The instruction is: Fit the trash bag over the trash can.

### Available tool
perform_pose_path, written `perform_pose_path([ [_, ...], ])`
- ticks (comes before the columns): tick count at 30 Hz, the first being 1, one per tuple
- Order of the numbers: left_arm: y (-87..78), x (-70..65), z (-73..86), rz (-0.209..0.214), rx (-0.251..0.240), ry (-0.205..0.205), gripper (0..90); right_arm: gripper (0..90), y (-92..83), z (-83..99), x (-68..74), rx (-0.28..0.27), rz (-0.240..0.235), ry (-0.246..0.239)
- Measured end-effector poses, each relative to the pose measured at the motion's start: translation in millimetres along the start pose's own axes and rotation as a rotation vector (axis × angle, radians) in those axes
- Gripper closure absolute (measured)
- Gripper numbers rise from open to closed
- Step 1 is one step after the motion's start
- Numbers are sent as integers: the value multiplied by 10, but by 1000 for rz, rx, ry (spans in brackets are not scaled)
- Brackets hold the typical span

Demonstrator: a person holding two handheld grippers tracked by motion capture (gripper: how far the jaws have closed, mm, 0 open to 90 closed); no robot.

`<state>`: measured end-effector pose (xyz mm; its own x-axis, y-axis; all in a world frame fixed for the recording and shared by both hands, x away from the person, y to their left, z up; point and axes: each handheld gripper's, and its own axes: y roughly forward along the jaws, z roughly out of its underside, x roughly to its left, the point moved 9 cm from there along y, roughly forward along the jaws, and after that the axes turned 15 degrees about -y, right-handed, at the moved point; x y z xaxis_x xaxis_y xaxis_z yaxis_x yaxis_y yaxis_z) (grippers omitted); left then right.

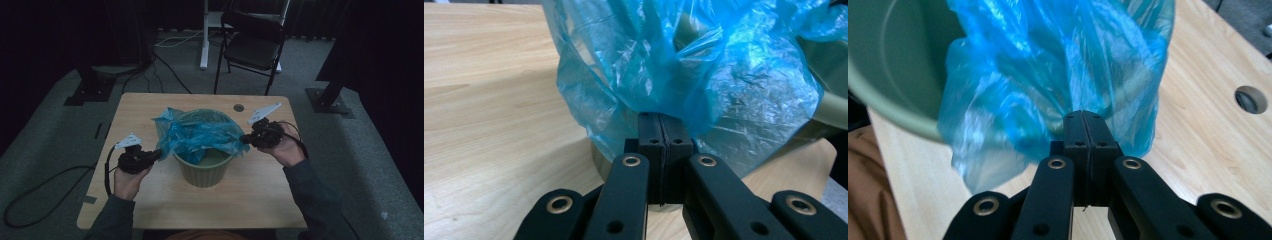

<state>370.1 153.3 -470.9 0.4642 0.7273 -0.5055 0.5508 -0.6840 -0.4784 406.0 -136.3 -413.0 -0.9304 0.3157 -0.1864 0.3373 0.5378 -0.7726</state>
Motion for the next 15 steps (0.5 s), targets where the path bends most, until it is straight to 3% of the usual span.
perform_pose_path([
  [6, 15, -61, 61, 25, 11, 2, 896, 900, -20, 49, 82, -19, -40, 8],
  [8, 26, -134, 90, 45, 14, 17, 897, 900, -29, 77, 149, -38, -81, 12],
  [15, 65, -235, 130, 68, 26, 38, 896, 900, 38, 138, 247, -25, -117, 1],
])
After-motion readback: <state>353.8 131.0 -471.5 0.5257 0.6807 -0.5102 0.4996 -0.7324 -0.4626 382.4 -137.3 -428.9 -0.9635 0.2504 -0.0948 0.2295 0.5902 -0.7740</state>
